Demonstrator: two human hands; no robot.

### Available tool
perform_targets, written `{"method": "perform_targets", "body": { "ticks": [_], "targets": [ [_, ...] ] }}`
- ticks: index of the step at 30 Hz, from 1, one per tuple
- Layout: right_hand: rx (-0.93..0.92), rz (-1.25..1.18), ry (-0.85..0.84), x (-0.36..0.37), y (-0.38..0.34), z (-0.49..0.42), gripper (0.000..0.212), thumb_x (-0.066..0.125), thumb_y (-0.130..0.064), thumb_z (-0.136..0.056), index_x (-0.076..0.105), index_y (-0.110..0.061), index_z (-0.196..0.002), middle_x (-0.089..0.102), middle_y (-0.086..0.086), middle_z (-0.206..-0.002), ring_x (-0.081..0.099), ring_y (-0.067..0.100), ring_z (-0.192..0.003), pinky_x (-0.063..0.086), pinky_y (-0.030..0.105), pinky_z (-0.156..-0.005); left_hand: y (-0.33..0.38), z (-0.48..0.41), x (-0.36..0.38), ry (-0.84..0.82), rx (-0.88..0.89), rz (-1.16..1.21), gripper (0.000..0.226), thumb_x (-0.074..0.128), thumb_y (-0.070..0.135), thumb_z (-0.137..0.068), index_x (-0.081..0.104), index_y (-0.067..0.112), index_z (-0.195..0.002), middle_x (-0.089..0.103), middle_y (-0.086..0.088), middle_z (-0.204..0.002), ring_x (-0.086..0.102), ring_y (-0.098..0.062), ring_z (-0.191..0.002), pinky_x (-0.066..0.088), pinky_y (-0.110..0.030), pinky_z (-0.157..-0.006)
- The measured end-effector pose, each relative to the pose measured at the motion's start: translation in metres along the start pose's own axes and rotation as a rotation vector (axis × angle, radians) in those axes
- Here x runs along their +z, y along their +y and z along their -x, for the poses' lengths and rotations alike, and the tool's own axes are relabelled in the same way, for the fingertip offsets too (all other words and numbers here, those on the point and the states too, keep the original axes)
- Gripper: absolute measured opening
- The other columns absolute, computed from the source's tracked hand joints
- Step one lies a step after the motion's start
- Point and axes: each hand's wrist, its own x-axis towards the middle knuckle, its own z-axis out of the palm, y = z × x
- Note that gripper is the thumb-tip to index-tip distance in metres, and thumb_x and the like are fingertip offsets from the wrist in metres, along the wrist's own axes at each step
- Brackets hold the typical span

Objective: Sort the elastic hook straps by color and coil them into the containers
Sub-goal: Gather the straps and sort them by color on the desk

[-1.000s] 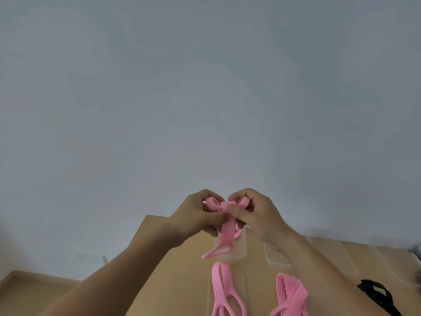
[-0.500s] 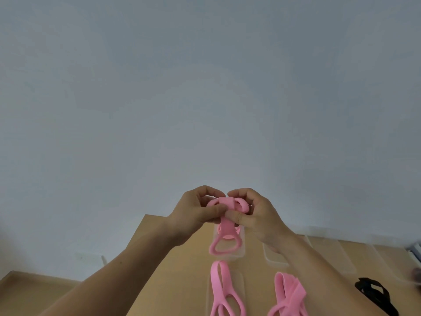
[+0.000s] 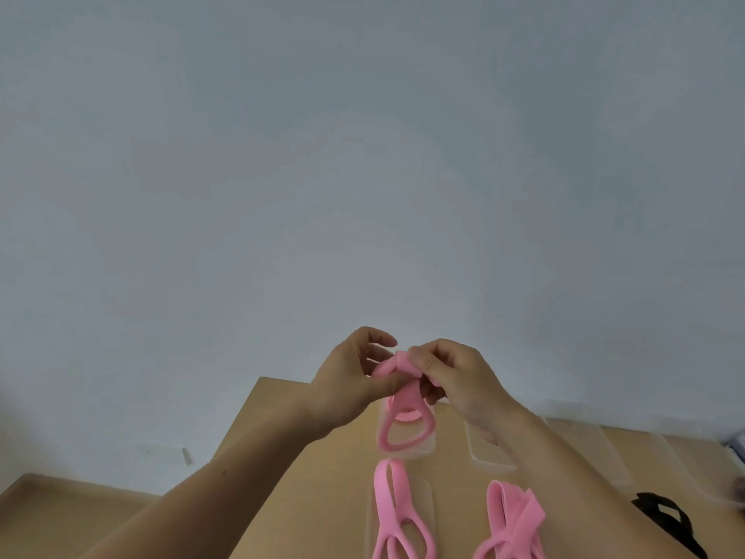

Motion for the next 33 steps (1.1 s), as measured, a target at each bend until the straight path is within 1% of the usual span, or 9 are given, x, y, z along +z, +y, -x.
{"method": "perform_targets", "body": {
  "ticks": [4,10,15,18,20,22,25,30,33],
  "targets": [
    [-0.032,-0.008,-0.038,0.003,-0.002,0.002,0.028,0.079,-0.04,-0.078,0.07,-0.017,-0.093,0.071,0.01,-0.08,0.065,0.02,-0.066,0.055,0.032,-0.062,0.0,0.001,-0.007,-0.154,-0.128,0.055,0.04,0.074,0.022,-0.081,0.059,0.007,-0.115,0.075,-0.012,-0.098,0.073,-0.028,-0.094,0.059,-0.041,-0.085],
    [-0.101,0.043,-0.044,0.006,0.0,0.005,0.026,0.081,-0.029,-0.078,0.067,-0.027,-0.1,0.071,0.007,-0.095,0.068,0.038,-0.082,0.058,0.046,-0.074,0.006,0.002,-0.015,-0.208,-0.24,0.24,0.044,0.064,0.033,-0.083,0.058,-0.004,-0.105,0.069,-0.02,-0.091,0.069,-0.035,-0.08,0.056,-0.039,-0.073],
    [-0.13,0.085,-0.049,0.008,0.001,0.004,0.033,0.083,-0.025,-0.074,0.066,-0.033,-0.101,0.071,0.005,-0.097,0.068,0.031,-0.091,0.059,0.047,-0.082,0.006,0.0,-0.016,-0.162,-0.241,0.244,0.041,0.072,0.025,-0.081,0.058,-0.001,-0.109,0.071,-0.021,-0.091,0.07,-0.035,-0.079,0.058,-0.04,-0.074],
    [-0.092,0.036,-0.065,0.006,0.0,0.004,0.036,0.083,-0.036,-0.07,0.066,-0.034,-0.103,0.071,0.001,-0.1,0.07,0.026,-0.091,0.06,0.043,-0.081,0.005,0.001,-0.017,-0.121,-0.185,0.274,0.043,0.075,0.018,-0.08,0.056,-0.004,-0.112,0.069,-0.026,-0.094,0.07,-0.037,-0.08,0.058,-0.043,-0.077],
    [-0.032,-0.015,-0.076,0.006,-0.002,0.003,0.034,0.076,-0.049,-0.075,0.067,-0.03,-0.102,0.072,0.001,-0.099,0.073,0.026,-0.087,0.06,0.045,-0.08,0.004,0.0,-0.017,-0.076,-0.136,0.248,0.039,0.077,0.014,-0.078,0.058,-0.002,-0.108,0.065,-0.032,-0.1,0.07,-0.038,-0.081,0.058,-0.045,-0.078],
    [0.007,-0.009,-0.062,0.005,-0.002,0.002,0.031,0.069,-0.047,-0.086,0.068,-0.019,-0.099,0.074,0.005,-0.092,0.073,0.029,-0.081,0.058,0.046,-0.078,0.002,0.0,-0.015,-0.065,-0.095,0.192,0.034,0.076,0.008,-0.076,0.06,0.0,-0.105,0.063,-0.034,-0.104,0.069,-0.038,-0.08,0.058,-0.045,-0.078],
    [0.046,0.051,-0.073,0.003,-0.002,0.0,0.032,0.072,-0.043,-0.086,0.069,-0.014,-0.096,0.075,0.009,-0.085,0.074,0.031,-0.078,0.06,0.043,-0.072,-0.001,0.001,-0.013,-0.085,-0.058,0.124,0.033,0.079,0.007,-0.075,0.061,0.003,-0.102,0.064,-0.03,-0.102,0.068,-0.034,-0.08,0.057,-0.047,-0.081],
    [-0.021,0.077,-0.053,0.004,-0.001,-0.001,0.045,0.082,-0.061,-0.06,0.072,-0.026,-0.086,0.075,0.006,-0.083,0.074,0.02,-0.074,0.058,0.028,-0.062,-0.004,-0.001,-0.013,-0.131,-0.149,0.14,0.045,0.081,0.01,-0.075,0.054,0.002,-0.111,0.067,-0.021,-0.105,0.071,-0.035,-0.091,0.056,-0.051,-0.088],
    [-0.076,0.069,-0.045,0.005,0.004,-0.002,0.029,0.086,-0.046,-0.067,0.072,-0.032,-0.088,0.072,-0.001,-0.083,0.071,0.015,-0.075,0.057,0.024,-0.064,0.001,-0.001,-0.016,-0.242,-0.251,0.161,0.046,0.074,0.016,-0.078,0.054,0.001,-0.116,0.072,-0.017,-0.104,0.072,-0.035,-0.092,0.059,-0.041,-0.083]
  ]
}}
